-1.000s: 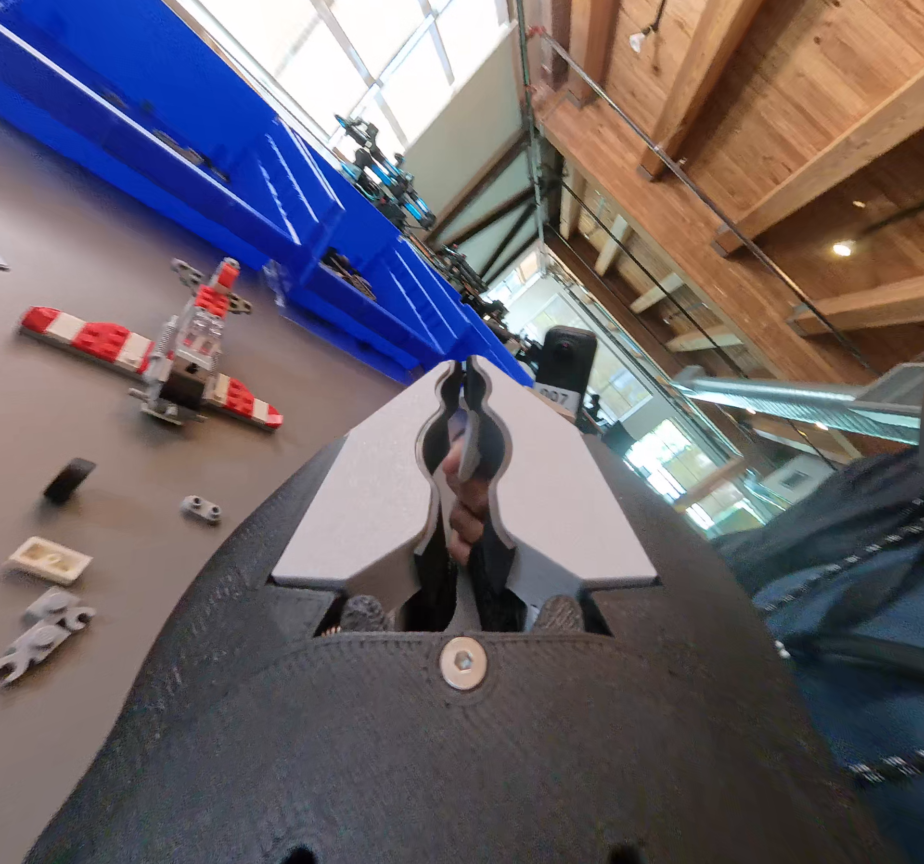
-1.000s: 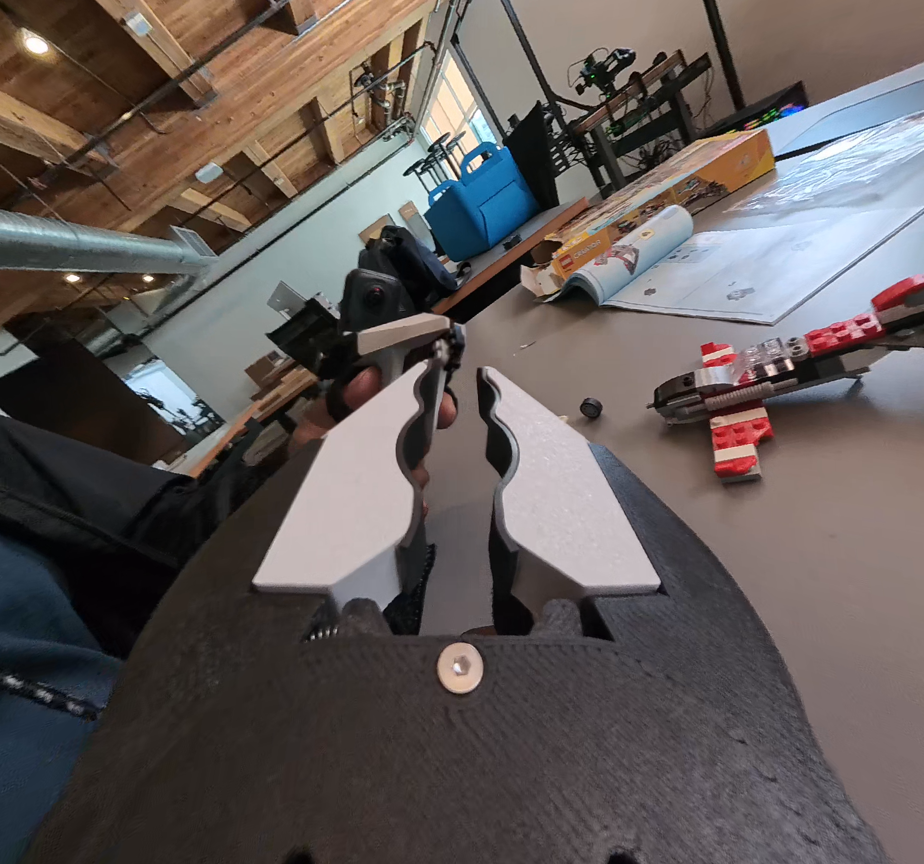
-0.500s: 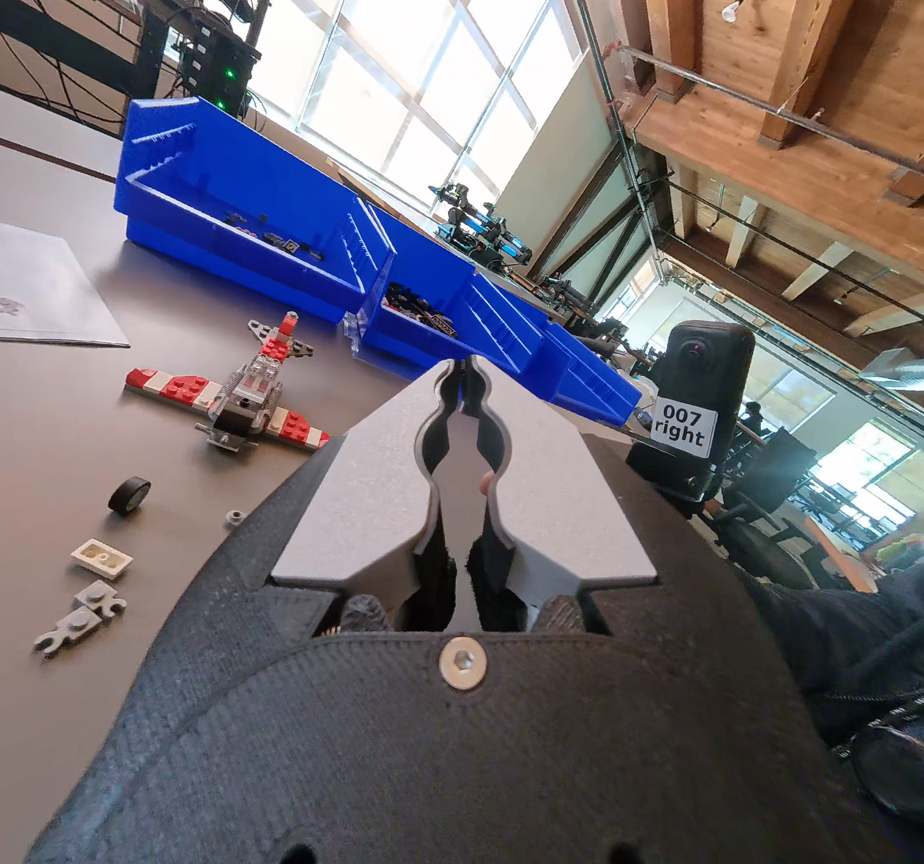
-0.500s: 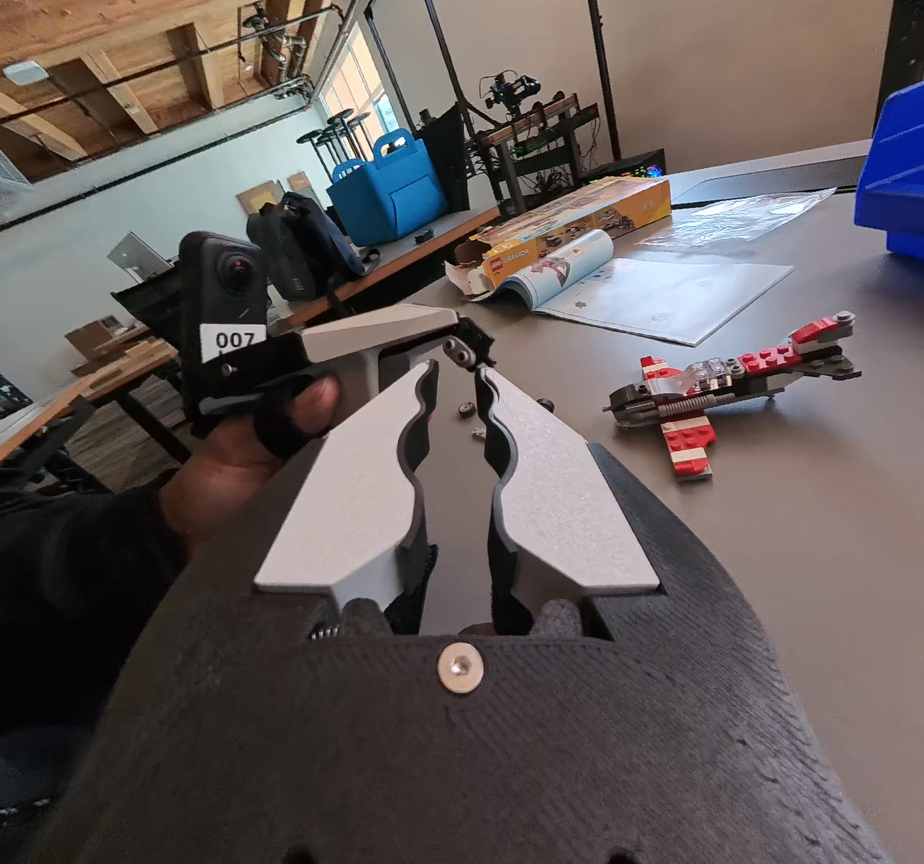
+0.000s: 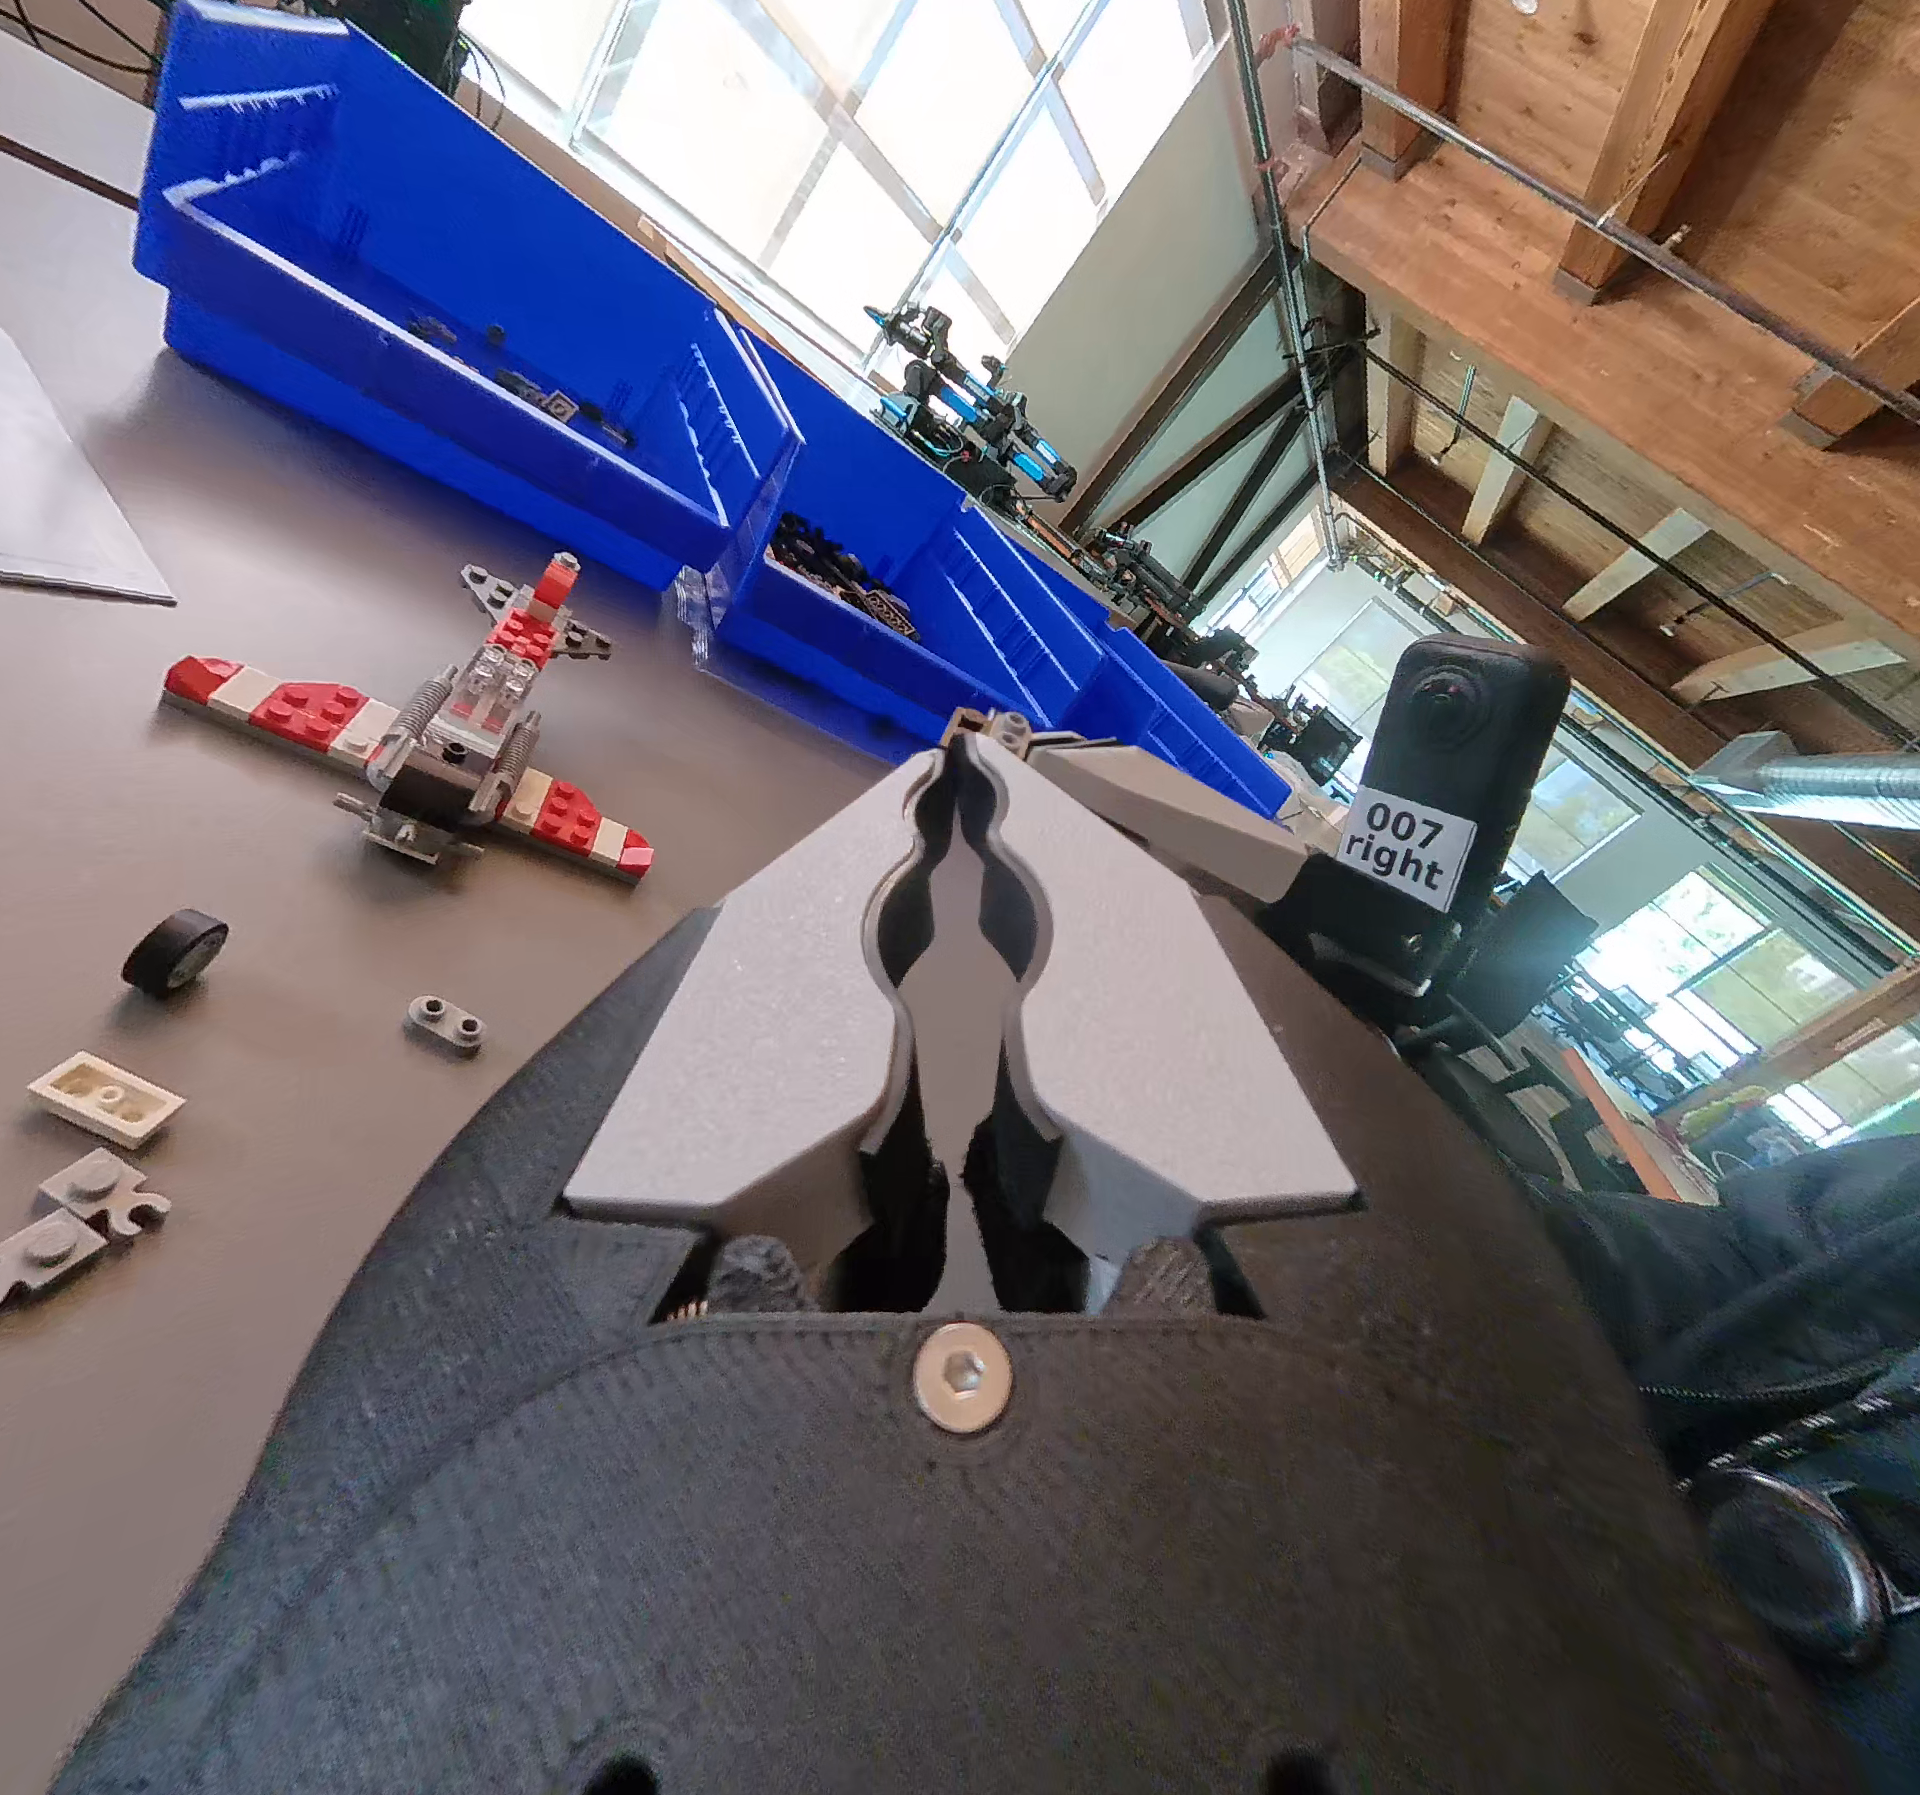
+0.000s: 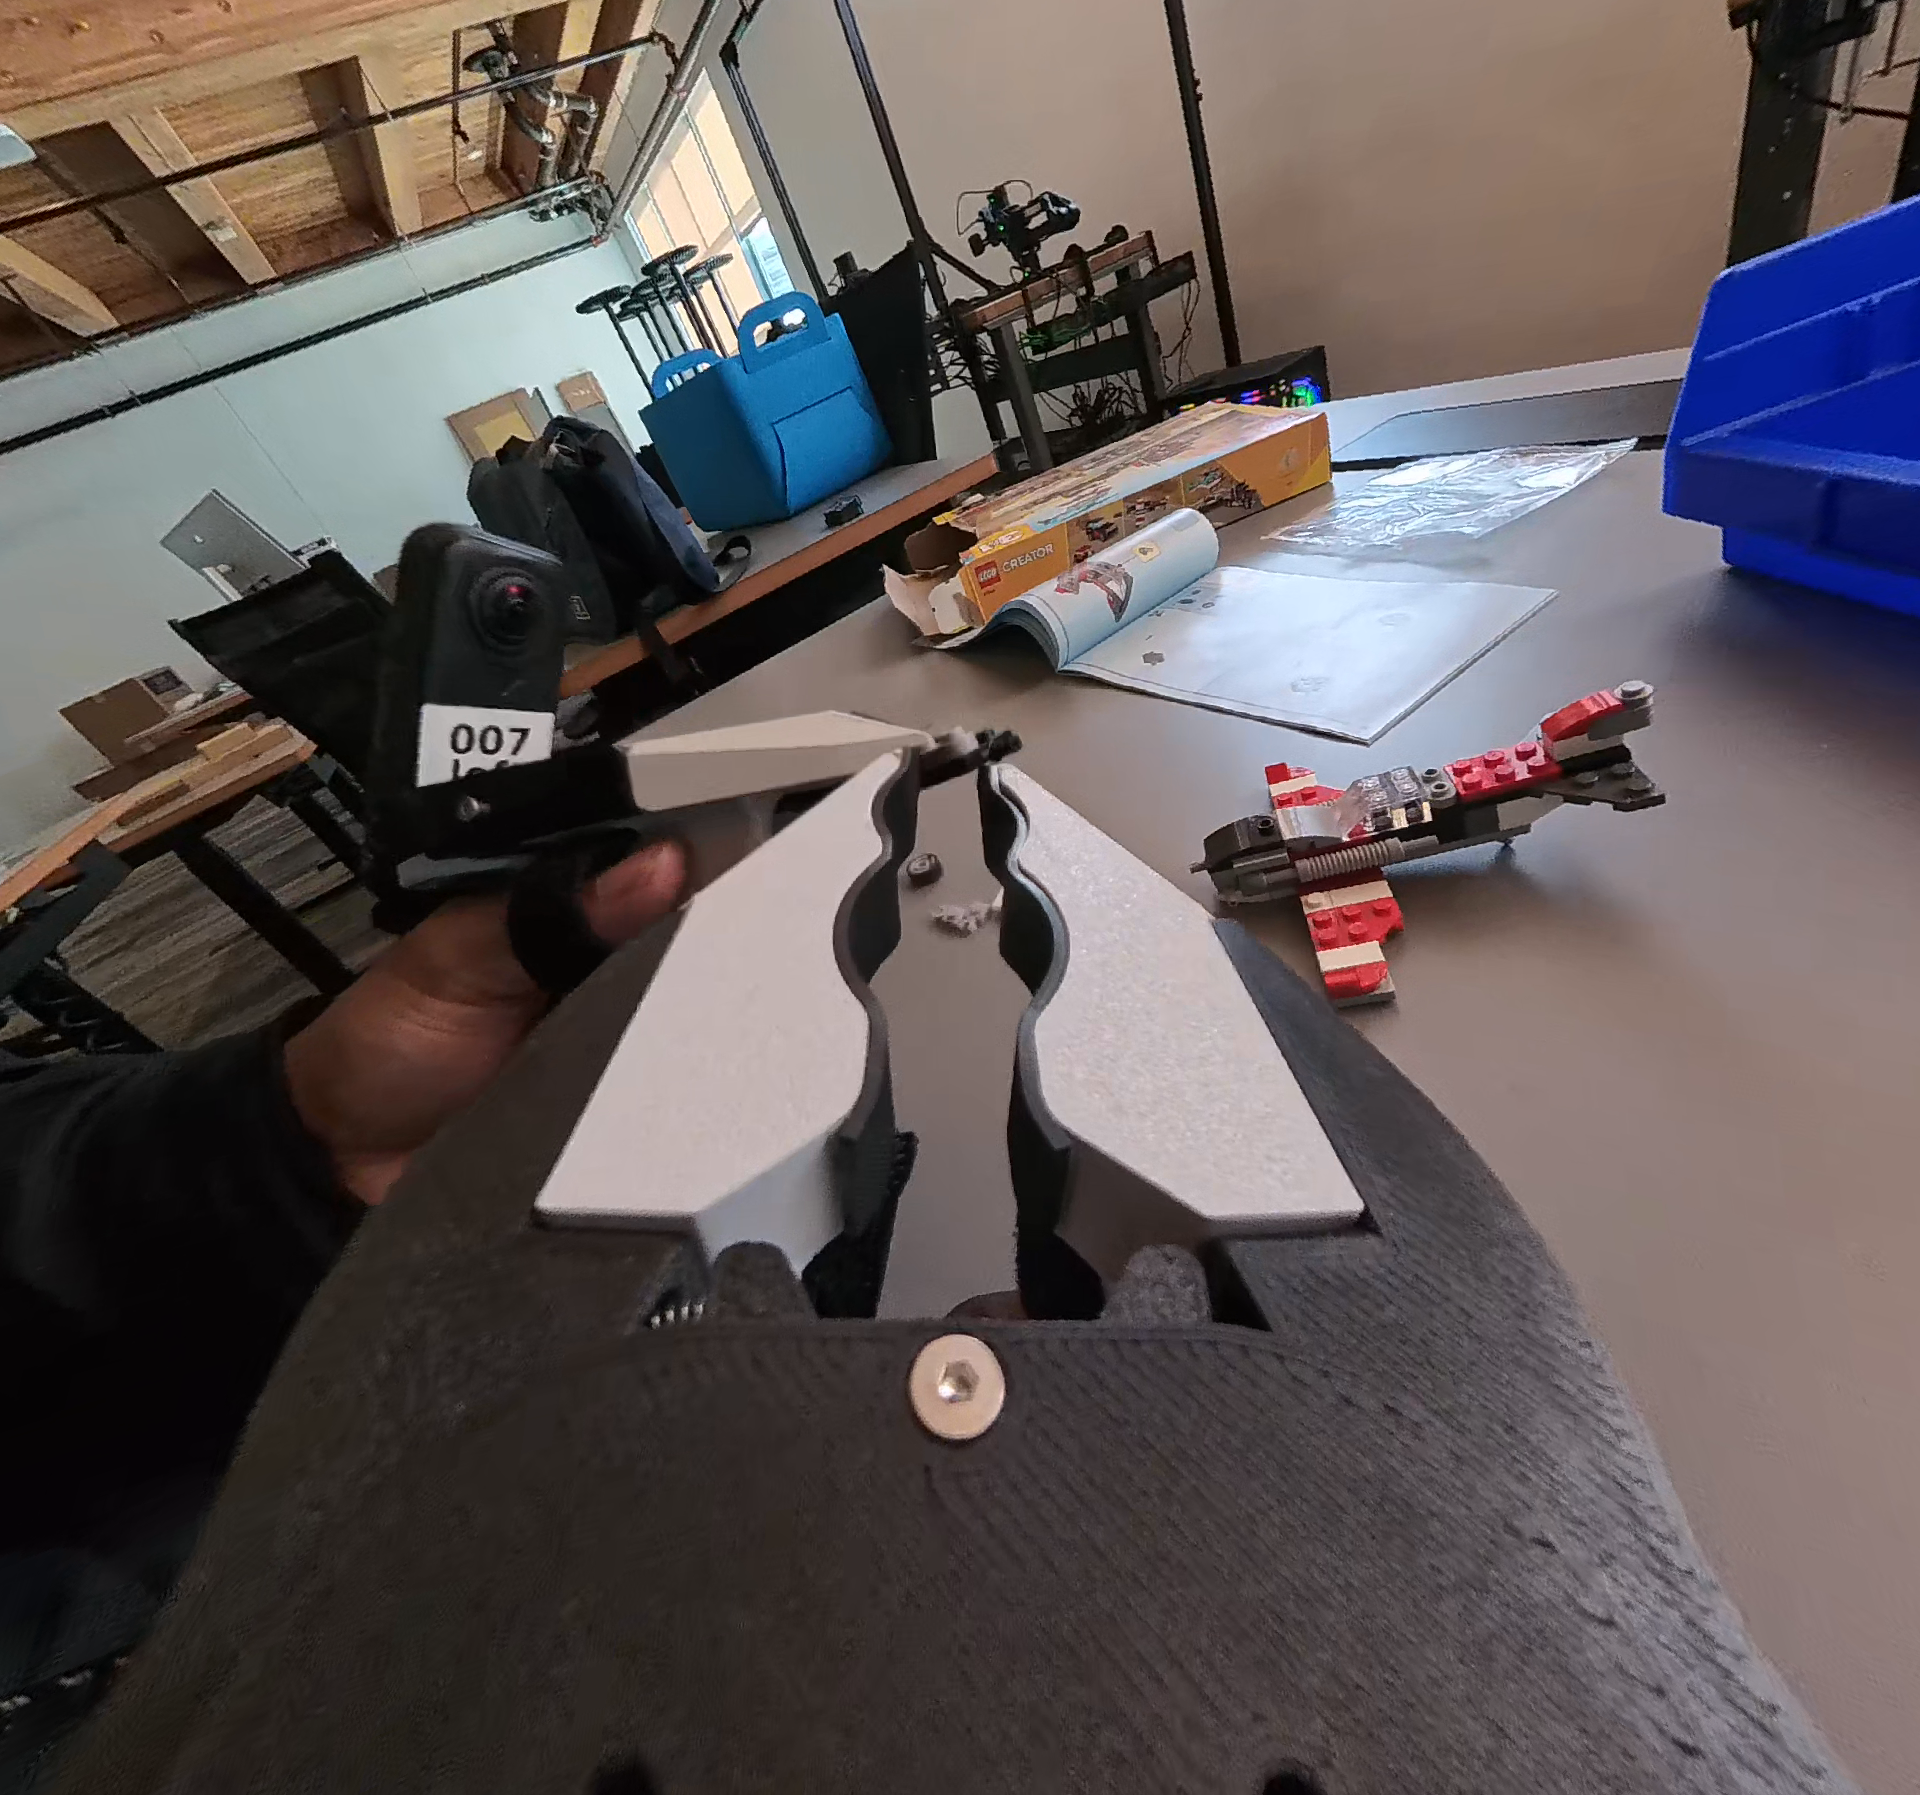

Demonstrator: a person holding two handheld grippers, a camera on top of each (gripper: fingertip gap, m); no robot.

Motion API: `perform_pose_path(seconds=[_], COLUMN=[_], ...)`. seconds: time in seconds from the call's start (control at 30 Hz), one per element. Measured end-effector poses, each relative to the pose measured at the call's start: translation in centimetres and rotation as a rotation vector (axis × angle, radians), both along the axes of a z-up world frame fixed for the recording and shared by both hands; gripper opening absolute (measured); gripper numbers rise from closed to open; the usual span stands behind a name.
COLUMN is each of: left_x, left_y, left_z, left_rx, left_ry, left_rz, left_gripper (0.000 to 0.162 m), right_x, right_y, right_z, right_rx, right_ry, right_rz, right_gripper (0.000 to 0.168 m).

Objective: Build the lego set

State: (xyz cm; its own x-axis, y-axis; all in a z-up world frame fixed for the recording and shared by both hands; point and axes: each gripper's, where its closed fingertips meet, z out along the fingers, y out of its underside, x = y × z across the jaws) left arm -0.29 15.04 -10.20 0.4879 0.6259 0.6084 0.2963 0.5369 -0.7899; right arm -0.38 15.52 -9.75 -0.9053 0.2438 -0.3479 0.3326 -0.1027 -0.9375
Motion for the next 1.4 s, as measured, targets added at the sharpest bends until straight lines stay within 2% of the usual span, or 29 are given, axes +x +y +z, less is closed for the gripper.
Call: perform_pose_path(seconds=[0.3, 0.73, 0.93, 1.13, 1.4], left_x=[-0.1, -0.3, -0.5, -0.7, -0.1], left_y=[-0.1, 0.3, 0.6, 0.2, 0.2], left_z=[-0.3, -1.1, -2.0, -2.2, -1.8], left_rx=[0.017, -0.100, -0.133, -0.145, -0.135], left_ry=[-0.011, -0.006, -0.044, -0.066, -0.086], left_rz=[0.012, 0.028, 0.013, 0.006, -0.209], left_gripper=[0.000, 0.000, 0.000, 0.000, 0.014], right_x=[-0.1, -0.1, -0.5, -0.4, 1.8], right_y=[-0.1, -0.6, -0.5, -0.5, -0.8], right_z=[-0.4, -1.3, -1.8, -2.3, -2.0], right_rx=[-0.011, -0.050, -0.025, 0.008, 0.059], right_ry=[-0.050, -0.200, -0.225, -0.250, -0.169], right_rz=[0.026, 0.094, 0.074, 0.101, 0.301], right_gripper=[0.010, 0.015, 0.007, 0.007, 0.007])
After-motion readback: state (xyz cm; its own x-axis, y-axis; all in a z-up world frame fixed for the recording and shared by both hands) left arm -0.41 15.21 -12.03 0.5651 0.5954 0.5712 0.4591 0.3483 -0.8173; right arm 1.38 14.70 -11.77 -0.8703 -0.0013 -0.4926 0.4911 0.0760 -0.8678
